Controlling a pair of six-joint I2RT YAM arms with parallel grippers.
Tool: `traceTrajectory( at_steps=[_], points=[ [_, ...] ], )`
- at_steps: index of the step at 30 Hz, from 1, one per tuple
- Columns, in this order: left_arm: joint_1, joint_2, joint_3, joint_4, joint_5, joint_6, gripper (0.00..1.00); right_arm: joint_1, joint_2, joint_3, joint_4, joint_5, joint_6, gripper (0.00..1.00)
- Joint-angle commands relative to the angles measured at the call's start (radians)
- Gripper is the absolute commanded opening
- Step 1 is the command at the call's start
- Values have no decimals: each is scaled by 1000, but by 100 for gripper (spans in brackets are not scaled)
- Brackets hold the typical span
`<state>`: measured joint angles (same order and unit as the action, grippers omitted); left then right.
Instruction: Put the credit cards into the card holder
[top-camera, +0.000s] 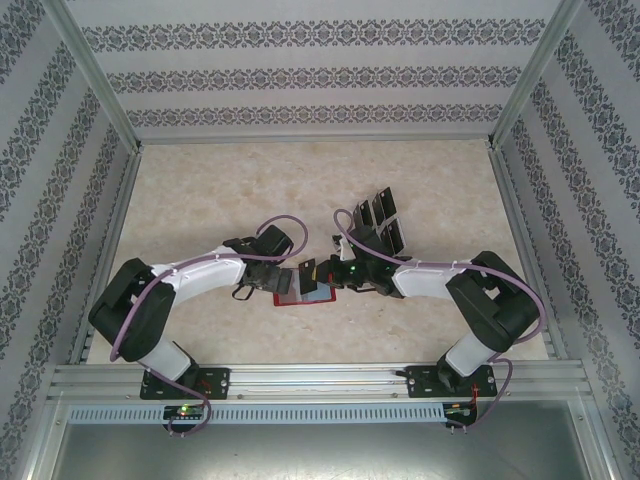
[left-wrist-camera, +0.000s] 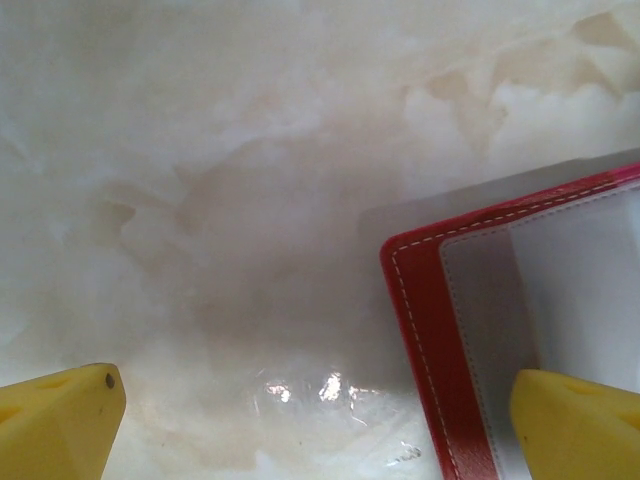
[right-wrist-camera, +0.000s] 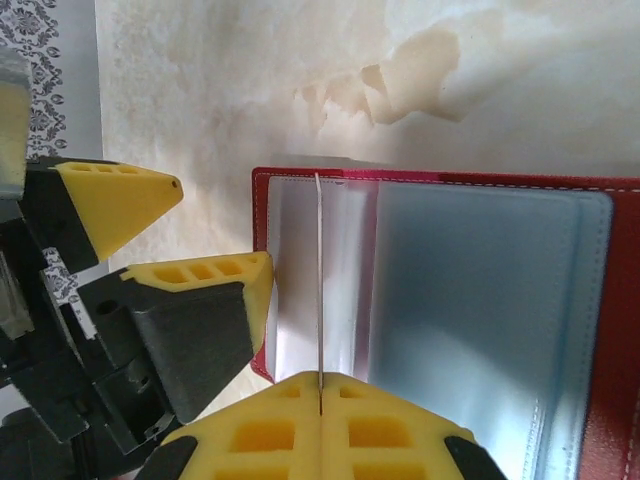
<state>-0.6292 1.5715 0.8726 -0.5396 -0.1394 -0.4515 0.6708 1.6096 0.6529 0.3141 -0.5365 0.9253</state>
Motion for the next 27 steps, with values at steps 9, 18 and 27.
traceTrajectory(
  at_steps=[9, 18, 27],
  points=[
    [-13, 47, -24, -19, -37, -10, 99, 28, -28, -49, 61, 67, 41, 0],
    [-13, 45, -37, -13, -36, -18, 99, 30, -1, -70, 126, 83, 62, 0],
    [-15, 43, -42, -10, -36, -23, 99, 43, 43, -60, 161, 75, 77, 0]
  ],
)
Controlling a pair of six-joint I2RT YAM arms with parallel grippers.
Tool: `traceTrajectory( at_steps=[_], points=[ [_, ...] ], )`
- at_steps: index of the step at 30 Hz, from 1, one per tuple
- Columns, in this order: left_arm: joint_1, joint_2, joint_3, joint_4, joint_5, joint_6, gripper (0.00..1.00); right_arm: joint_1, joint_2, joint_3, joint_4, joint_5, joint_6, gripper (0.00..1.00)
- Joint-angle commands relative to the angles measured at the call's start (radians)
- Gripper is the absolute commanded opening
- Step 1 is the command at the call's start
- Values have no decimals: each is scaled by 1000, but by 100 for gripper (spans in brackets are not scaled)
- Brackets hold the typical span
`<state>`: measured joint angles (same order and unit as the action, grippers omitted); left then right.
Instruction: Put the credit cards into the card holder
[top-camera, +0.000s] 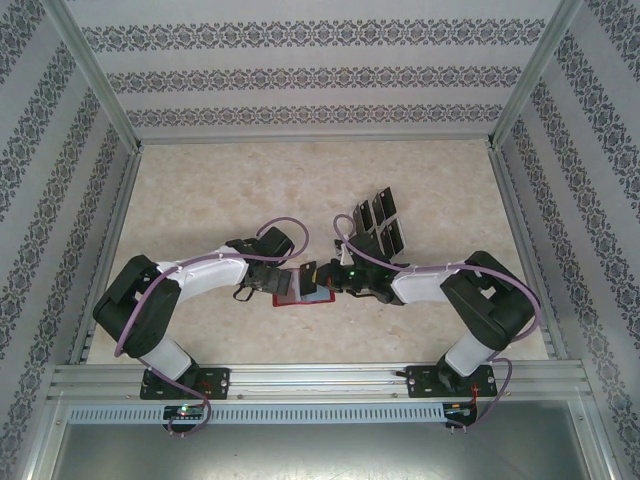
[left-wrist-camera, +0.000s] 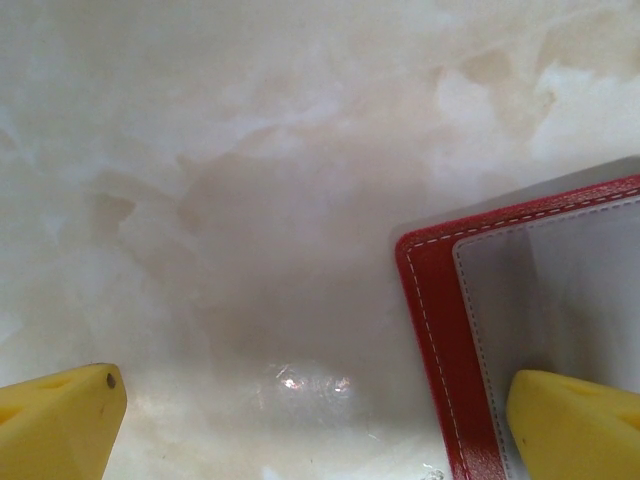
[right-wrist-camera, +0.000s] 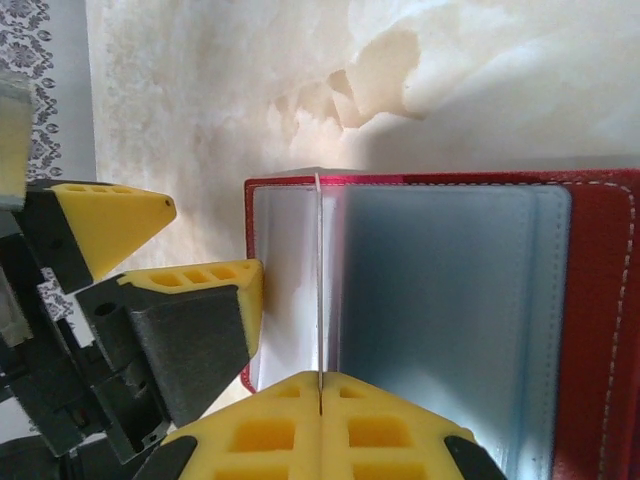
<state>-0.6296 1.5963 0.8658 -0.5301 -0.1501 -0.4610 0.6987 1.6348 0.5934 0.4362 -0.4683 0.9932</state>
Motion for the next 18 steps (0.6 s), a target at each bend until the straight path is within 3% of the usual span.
traceTrajectory(
  at_steps=[1, 18],
  points=[
    [-15, 17, -34, -20, -25, -15, 99, 18, 22, 0, 44, 5, 13, 0],
    [-20, 23, -28, -26, -26, -17, 99, 34, 88, -7, 99, -30, 43, 0]
  ],
)
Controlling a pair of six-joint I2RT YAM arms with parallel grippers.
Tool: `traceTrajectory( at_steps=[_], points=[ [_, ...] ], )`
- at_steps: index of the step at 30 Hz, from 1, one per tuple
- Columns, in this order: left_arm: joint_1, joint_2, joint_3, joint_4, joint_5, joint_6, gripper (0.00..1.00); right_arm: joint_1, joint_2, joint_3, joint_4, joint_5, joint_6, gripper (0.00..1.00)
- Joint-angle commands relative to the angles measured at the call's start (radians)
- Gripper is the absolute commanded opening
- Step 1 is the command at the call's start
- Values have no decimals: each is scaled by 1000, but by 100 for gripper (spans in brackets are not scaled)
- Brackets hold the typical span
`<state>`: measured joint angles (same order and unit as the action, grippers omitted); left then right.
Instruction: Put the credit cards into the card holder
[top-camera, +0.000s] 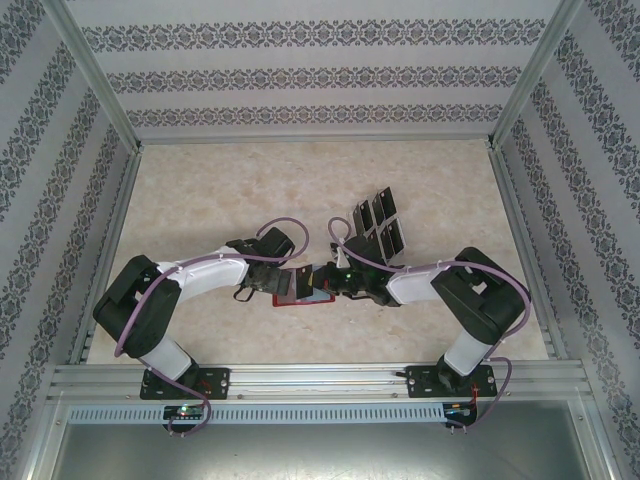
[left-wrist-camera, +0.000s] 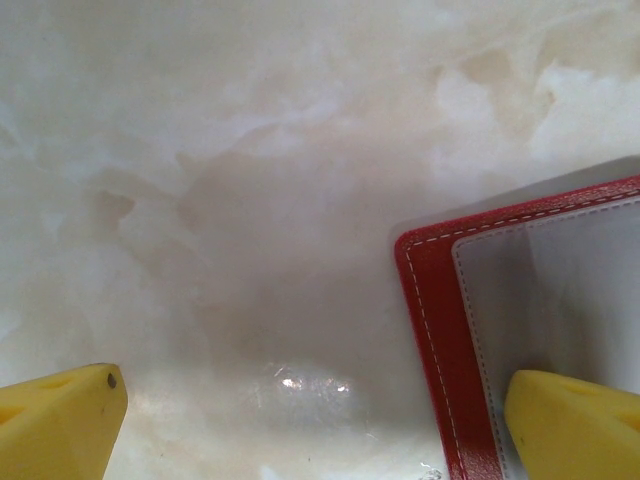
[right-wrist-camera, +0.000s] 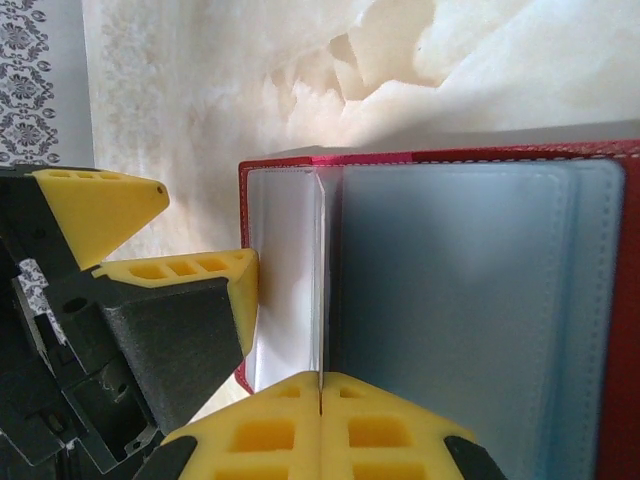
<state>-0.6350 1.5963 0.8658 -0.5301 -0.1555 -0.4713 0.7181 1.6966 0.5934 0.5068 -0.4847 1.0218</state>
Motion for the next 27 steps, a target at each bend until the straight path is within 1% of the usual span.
traceTrajectory(
  at_steps=[1, 7, 12, 27],
  points=[
    [-15, 22, -26, -27, -21, -7, 99, 15, 35, -9, 39, -17, 20, 0],
    [-19, 24, -27, -28, -22, -7, 99, 13, 77, -21, 110, -35, 57, 0],
    [-21, 24, -26, -29, -25, -9, 98, 13, 92, -22, 136, -50, 67, 0],
    [-22, 31, -12, -34, -27, -6, 99, -3, 53, -70, 128, -59, 54, 0]
  ],
)
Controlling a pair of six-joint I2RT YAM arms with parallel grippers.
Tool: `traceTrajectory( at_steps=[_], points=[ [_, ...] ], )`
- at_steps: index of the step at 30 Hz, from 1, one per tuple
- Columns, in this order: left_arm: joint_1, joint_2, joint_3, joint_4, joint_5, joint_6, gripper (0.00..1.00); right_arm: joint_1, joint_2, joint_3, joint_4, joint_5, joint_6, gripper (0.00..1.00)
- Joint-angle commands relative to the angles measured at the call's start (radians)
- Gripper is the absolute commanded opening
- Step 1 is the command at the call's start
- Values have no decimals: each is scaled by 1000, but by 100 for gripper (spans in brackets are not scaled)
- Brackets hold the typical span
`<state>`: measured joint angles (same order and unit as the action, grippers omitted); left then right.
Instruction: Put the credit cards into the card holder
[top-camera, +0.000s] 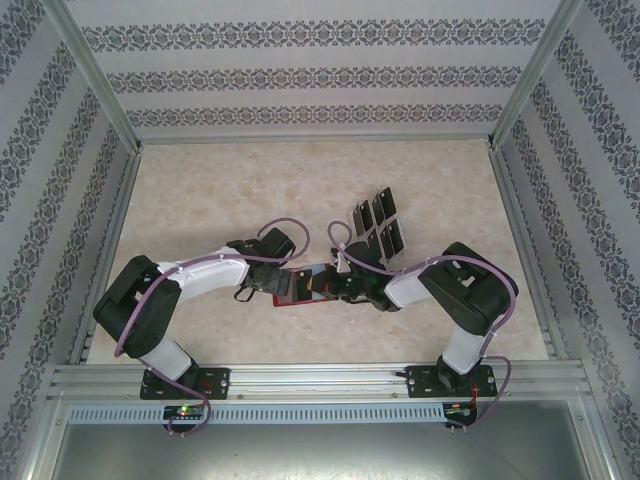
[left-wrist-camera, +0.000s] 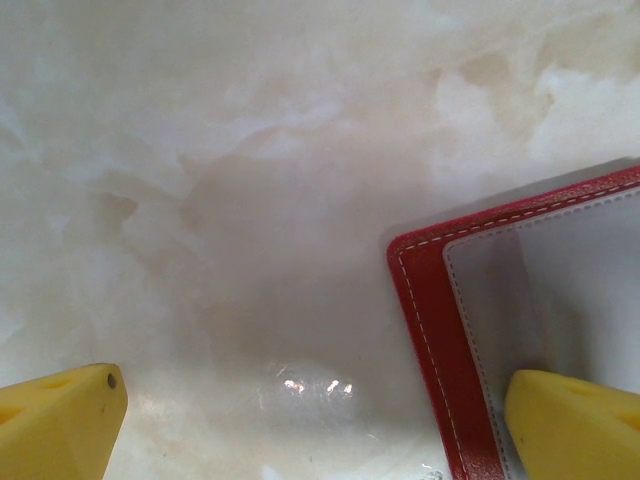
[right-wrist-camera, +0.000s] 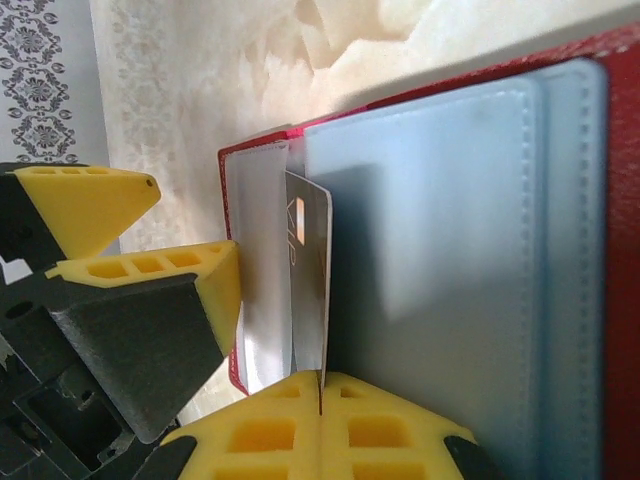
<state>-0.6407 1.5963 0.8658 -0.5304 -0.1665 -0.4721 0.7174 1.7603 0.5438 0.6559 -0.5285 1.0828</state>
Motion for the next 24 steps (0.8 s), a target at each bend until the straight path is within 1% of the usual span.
traceTrajectory(
  at_steps=[1, 5, 7, 8, 10, 12, 15, 17, 21, 24],
  points=[
    [-16, 32, -12, -36, -18, -5, 99, -3, -9, -17, -22, -17, -6, 0],
    [-16, 34, -11, -36, -18, -5, 99, -9, -16, -2, -25, -25, -6, 0],
    [-16, 36, -9, -35, -16, -5, 99, -29, -54, 3, -51, -31, -14, 0],
    [-16, 37, -7, -37, -17, -5, 98, -46, -99, 9, -96, -29, -26, 0],
    [-16, 34, -6, -39, -18, -5, 99, -83, -198, 34, -226, -17, -77, 0],
    [-16, 31, -4, -39, -16, -6, 99, -123, -315, 87, -437, 28, -166, 0],
    [-16, 26, -4, -40, -17, -4, 99, -172, -427, 192, -708, 102, -307, 0],
    [-17, 21, -3, -43, -16, -2, 99, -207, -458, 255, -834, 142, -381, 0],
    [-16, 8, 0, -47, -14, -1, 99, -241, -466, 403, -1114, 346, -579, 0],
    [-16, -6, 8, -52, -10, 0, 99, -244, -445, 463, -1213, 477, -675, 0]
  ],
)
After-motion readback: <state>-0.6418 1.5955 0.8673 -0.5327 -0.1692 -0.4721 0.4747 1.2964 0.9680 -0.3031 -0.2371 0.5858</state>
